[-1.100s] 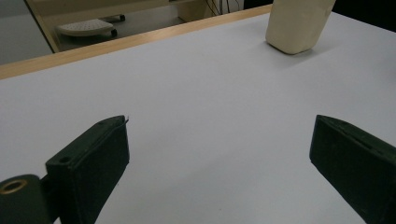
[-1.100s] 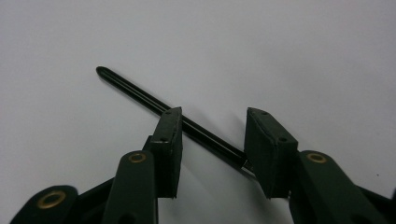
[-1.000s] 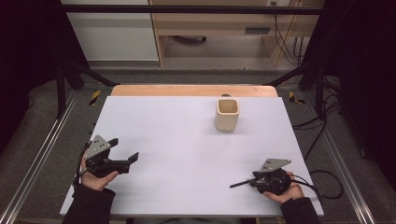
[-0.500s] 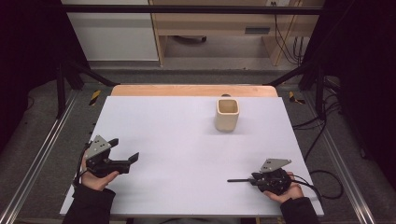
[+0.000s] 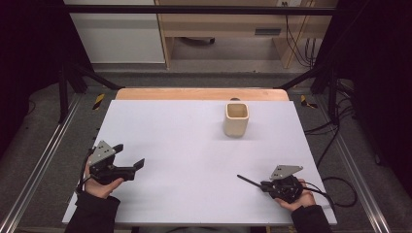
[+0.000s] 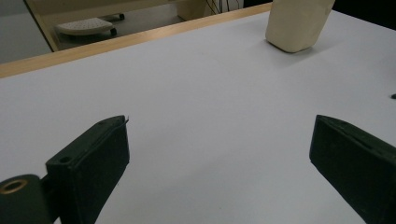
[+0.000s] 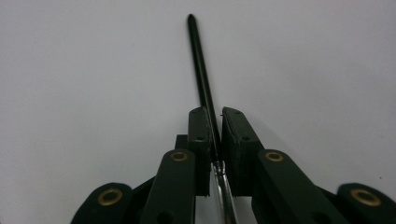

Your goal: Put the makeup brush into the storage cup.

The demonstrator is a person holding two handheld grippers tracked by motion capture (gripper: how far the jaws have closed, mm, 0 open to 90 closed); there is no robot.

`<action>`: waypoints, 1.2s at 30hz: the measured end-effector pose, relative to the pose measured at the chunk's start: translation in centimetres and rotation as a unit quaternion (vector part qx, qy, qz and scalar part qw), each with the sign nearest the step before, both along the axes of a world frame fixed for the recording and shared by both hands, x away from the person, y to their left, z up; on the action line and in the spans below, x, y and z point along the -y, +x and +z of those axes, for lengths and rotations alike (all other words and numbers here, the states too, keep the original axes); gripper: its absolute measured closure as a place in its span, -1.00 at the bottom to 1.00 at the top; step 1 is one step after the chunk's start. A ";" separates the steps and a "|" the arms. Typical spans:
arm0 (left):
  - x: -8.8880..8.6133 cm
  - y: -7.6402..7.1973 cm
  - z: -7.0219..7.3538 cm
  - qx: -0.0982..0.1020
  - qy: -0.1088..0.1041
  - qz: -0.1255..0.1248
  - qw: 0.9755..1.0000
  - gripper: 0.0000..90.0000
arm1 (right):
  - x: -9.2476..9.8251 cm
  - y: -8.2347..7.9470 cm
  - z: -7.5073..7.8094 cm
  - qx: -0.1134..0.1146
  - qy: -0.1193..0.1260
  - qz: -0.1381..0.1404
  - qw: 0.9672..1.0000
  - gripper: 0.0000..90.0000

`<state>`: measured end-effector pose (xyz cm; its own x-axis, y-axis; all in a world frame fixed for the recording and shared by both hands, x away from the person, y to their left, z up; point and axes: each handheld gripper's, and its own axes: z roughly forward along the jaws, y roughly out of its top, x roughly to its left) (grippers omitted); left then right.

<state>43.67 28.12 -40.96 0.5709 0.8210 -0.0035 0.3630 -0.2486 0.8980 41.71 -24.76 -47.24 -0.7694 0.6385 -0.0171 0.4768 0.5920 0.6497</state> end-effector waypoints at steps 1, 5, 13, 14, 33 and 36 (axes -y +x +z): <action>0.0 0.0 0.0 0.000 0.000 0.000 1.000 -0.90 | 0.0 0.0 0.0 0.000 0.000 0.000 1.000 0.84; 0.0 0.0 0.0 0.000 0.000 0.000 1.000 -0.90 | 0.0 0.0 0.0 -0.001 0.000 0.000 1.000 0.86; 0.0 0.0 0.0 -0.002 0.003 -0.002 1.000 -0.90 | 0.0 0.0 0.0 -0.002 0.000 0.000 1.000 0.85; 0.0 0.0 0.0 -0.003 0.003 -0.002 1.000 -0.90 | -0.1 0.0 0.0 -0.003 0.000 -0.002 1.000 0.85; 0.1 0.1 0.0 -0.004 0.003 -0.003 1.000 -0.90 | -0.4 -0.1 2.5 0.010 -0.020 -0.025 0.999 0.31; 0.2 0.1 -0.2 -0.006 0.005 -0.005 1.000 -0.90 | -0.8 0.0 3.4 0.002 -0.031 -0.023 0.999 0.24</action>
<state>43.81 27.88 -41.11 0.5782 0.8159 -0.0016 0.3715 -0.2616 0.8908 41.74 -23.95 -43.81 -0.7390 0.6709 -0.0614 0.5021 0.6092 0.6138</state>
